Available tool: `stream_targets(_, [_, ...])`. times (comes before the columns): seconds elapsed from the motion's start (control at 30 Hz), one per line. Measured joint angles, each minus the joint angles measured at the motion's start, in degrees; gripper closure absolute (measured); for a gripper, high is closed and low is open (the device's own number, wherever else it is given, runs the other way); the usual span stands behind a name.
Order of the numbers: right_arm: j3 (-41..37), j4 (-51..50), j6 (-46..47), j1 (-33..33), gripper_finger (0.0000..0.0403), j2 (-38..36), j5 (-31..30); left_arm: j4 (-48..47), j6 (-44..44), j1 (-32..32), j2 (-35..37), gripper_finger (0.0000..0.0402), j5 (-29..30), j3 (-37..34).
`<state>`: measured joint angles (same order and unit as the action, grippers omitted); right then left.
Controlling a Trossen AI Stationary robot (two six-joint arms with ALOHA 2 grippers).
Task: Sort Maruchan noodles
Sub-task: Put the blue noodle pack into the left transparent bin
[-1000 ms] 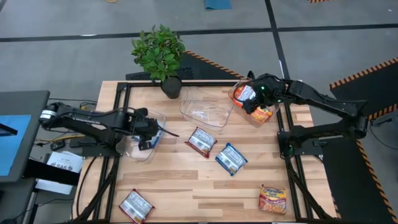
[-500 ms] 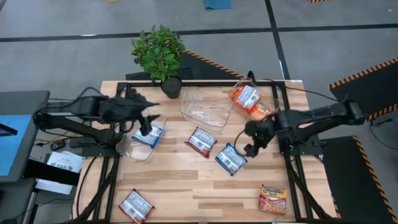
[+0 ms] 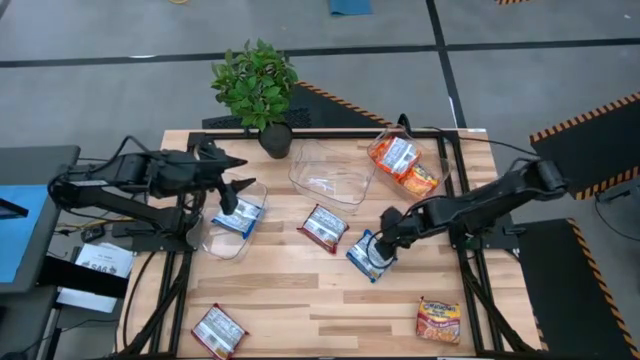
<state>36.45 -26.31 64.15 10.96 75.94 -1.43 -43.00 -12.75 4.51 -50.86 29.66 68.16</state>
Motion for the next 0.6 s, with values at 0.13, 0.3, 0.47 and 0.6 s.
stream_targets(0.13, [0.0, 7.9, -2.5, -0.1, 0.0082, 6.0, 2.5, 0.3, -0.3, 0.0, -0.2, 0.0164, 0.2, 0.0])
stream_targets(0.3, [0.7, 11.6, -1.2, 0.0, 0.0134, 9.5, 4.7, 0.5, 0.3, 0.0, 0.2, 0.0164, 0.2, 0.0])
stream_targets(0.47, [2.1, 10.6, -3.6, 0.2, 0.0350, 6.9, 7.0, 5.8, 3.2, 0.0, 3.4, 0.0164, 0.2, 2.5])
stream_targets(0.6, [5.4, 13.0, -7.7, -0.7, 0.0385, 1.2, 12.1, 13.8, 6.1, 0.0, 6.8, 0.0164, 0.2, 3.2])
